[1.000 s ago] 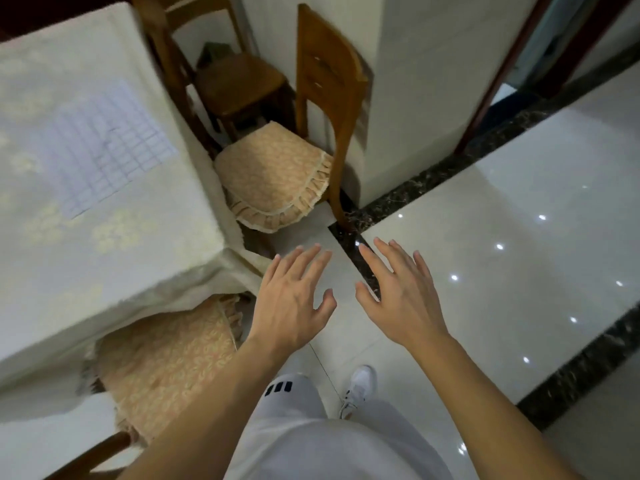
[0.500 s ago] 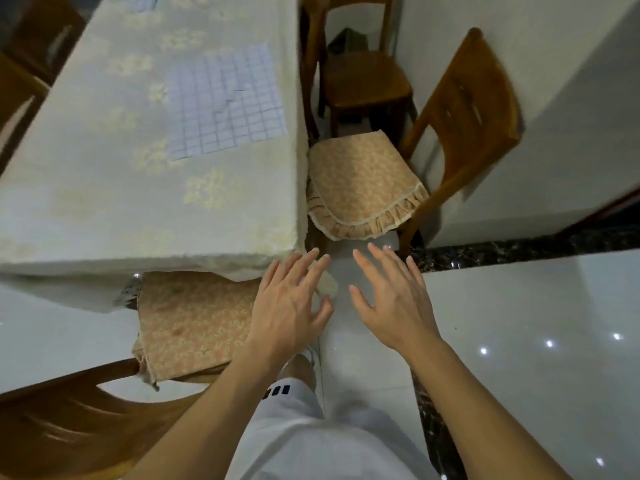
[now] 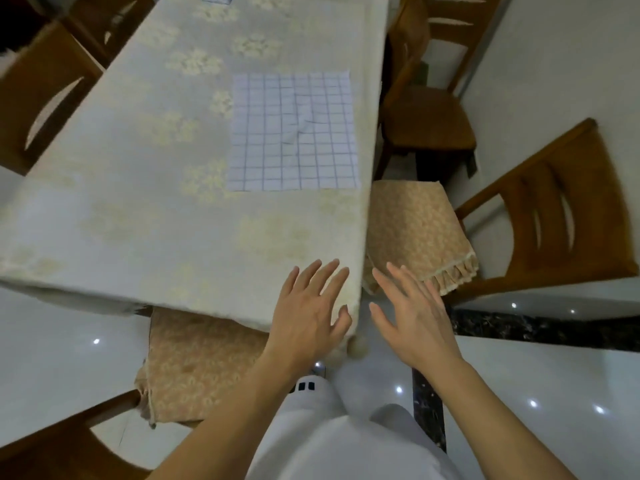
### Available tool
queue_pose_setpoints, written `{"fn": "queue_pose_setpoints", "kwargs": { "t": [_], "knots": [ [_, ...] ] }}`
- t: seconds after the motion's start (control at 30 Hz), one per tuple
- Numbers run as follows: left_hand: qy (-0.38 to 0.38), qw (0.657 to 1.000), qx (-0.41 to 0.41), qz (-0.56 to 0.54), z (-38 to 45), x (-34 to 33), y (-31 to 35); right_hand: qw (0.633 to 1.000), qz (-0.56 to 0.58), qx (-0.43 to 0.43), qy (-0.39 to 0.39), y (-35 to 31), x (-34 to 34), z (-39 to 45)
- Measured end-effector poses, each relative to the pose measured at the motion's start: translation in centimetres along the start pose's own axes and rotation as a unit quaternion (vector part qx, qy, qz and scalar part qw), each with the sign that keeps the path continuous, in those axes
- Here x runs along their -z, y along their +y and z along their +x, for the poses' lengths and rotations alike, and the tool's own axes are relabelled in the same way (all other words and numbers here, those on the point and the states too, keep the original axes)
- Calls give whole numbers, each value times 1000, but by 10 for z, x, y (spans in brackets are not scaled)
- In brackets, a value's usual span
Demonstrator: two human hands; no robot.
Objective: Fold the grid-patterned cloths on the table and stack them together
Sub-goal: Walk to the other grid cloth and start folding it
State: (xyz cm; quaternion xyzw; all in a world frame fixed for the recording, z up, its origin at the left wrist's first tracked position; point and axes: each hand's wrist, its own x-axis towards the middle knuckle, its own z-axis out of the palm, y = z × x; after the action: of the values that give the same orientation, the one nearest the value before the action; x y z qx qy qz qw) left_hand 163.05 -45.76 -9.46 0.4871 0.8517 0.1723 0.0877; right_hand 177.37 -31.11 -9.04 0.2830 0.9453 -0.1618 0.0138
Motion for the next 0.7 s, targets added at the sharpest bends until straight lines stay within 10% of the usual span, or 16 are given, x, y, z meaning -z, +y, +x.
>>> {"fn": "queue_pose_setpoints", "kwargs": {
  "t": [0.7],
  "knots": [
    [-29,993,91,72,114,15,-108,995,1,55,-87,-20,-6,175]
  ]
}}
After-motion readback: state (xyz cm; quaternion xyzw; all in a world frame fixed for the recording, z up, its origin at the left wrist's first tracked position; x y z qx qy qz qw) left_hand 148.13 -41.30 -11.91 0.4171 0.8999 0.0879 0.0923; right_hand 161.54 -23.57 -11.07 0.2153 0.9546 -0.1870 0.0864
